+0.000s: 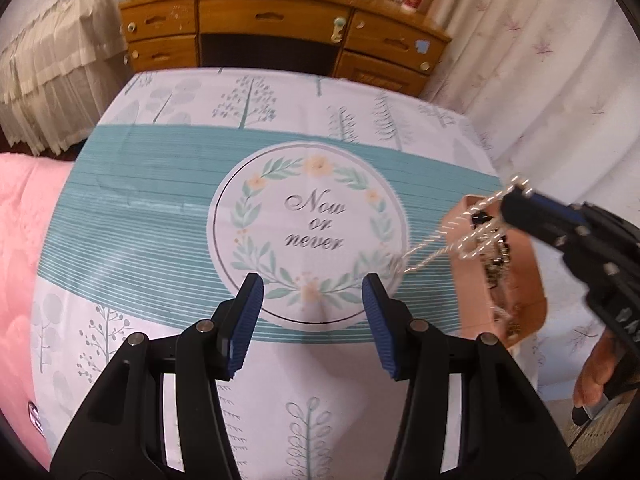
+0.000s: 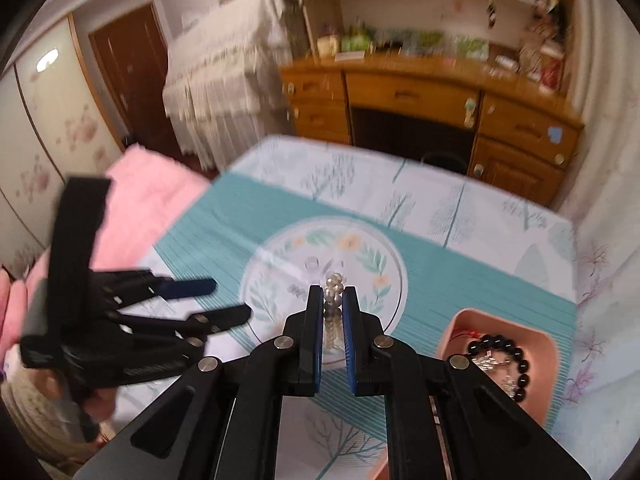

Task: Organize jewelry
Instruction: 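Lift the pearl necklace with the right tool and drop it into the pink box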

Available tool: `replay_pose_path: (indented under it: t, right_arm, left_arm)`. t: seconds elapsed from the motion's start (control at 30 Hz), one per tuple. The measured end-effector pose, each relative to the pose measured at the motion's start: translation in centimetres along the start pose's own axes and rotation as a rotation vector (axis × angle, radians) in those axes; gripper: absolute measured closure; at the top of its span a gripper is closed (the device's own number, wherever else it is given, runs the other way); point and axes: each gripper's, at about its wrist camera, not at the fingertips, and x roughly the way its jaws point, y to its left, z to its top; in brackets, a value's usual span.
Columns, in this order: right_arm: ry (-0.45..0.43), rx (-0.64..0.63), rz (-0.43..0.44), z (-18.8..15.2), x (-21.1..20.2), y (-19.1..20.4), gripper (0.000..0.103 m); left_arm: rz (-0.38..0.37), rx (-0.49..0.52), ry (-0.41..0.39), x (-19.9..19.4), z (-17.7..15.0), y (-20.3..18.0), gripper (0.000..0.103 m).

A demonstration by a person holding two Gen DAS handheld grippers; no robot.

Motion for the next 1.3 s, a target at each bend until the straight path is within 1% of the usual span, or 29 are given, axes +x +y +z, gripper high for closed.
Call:
replay_pose_path:
  t: [0.17, 0.3, 0.43, 0.53, 0.7, 0.93, 1.1, 1.3]
  right_arm:
    - [-0.137, 0.038, -0.024, 0.3, -6.9, -0.4, 0.095]
    - [-0.217, 0.065, -0.093, -0.2, -11.4, -1.3, 0.095]
    - [-0.242, 0.099, -0.159, -1.3, -14.3, -2.8, 0.095]
    - [-0.231, 0.135, -0.192, -2.3, -15.4, -4.2, 0.095]
    - [-0.203, 0.179, -0.242, -4.6, -16.0, -6.4, 0.095]
    - [-0.162, 0.245, -0.265, -8.3, -15.4, -9.1, 0.095]
    - [-0.116, 0.275, -0.284, -10.5, -13.4, -10.3, 0.094]
    - [-0.047, 0.318, -0.283, -12.6, -10.4, -11.7, 0.094]
  left_arm:
    - [-0.023, 0.034, -0.042, -2.6, 0.0, -2.5, 0.055]
    - [-0.053, 0.058, -0.075, -4.2, -0.1, -4.8, 0.055]
    - [-0.081, 0.076, -0.096, -4.9, -0.2, -7.0, 0.055]
    - [-0.099, 0.091, -0.099, -5.0, -0.5, -8.5, 0.055]
    - [-0.102, 0.124, -0.095, -4.1, -1.0, -10.4, 0.055]
    - [-0.109, 0.179, -0.060, -2.3, -2.2, -12.5, 0.055]
    - [-0.107, 0.202, -0.037, -1.2, -3.0, -13.2, 0.055]
    - [-0.103, 0.203, -0.018, -0.3, -3.7, -13.2, 0.055]
